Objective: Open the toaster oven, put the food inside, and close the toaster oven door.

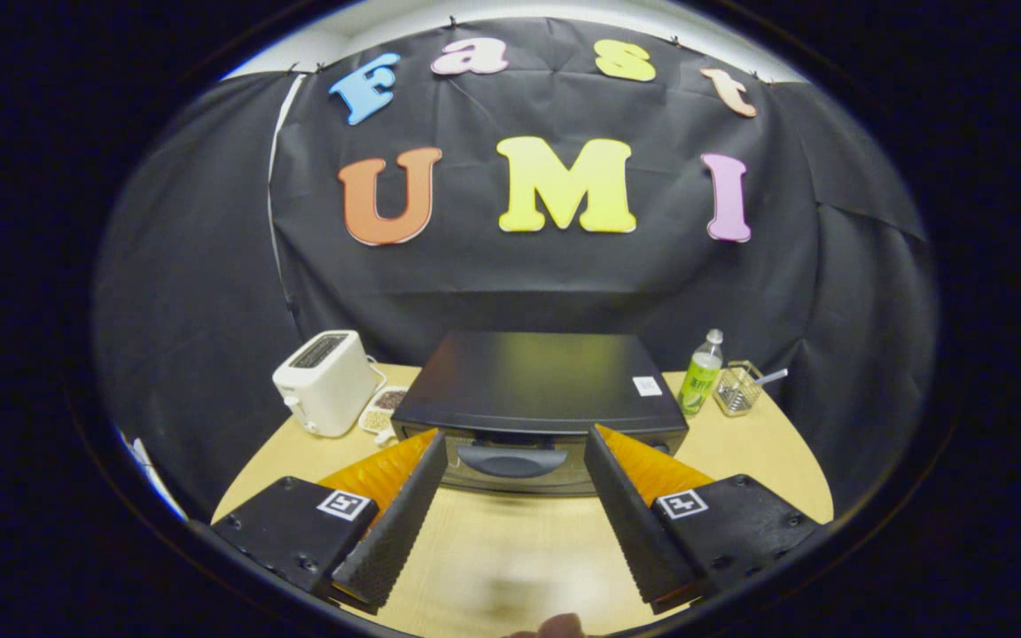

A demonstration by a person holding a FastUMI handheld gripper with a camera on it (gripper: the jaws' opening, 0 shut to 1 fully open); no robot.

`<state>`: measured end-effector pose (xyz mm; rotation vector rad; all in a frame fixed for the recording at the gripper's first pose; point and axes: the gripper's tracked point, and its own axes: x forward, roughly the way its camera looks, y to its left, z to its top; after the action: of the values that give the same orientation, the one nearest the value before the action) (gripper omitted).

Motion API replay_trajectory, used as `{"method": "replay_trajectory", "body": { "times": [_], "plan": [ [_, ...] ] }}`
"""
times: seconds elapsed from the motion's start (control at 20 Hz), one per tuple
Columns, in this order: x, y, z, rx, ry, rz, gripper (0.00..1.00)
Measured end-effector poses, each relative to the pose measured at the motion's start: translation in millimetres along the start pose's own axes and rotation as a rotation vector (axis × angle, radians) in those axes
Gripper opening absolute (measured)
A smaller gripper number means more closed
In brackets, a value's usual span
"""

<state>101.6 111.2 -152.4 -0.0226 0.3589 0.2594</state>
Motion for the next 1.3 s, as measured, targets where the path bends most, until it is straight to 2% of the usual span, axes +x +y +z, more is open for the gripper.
{"method": "replay_trajectory", "body": {
  "times": [0.2,0.4,0.7,1.05,1.3],
  "plan": [
    [-34,-7,44,0.024,-0.106,-0.032,1.0],
    [-70,-8,66,0.031,-0.177,-0.067,1.0],
    [-106,-2,66,0.032,-0.198,-0.086,1.0],
    [-156,-16,72,0.045,-0.254,-0.163,1.0],
    [-171,-20,75,0.039,-0.27,-0.188,1.0]
  ]
}}
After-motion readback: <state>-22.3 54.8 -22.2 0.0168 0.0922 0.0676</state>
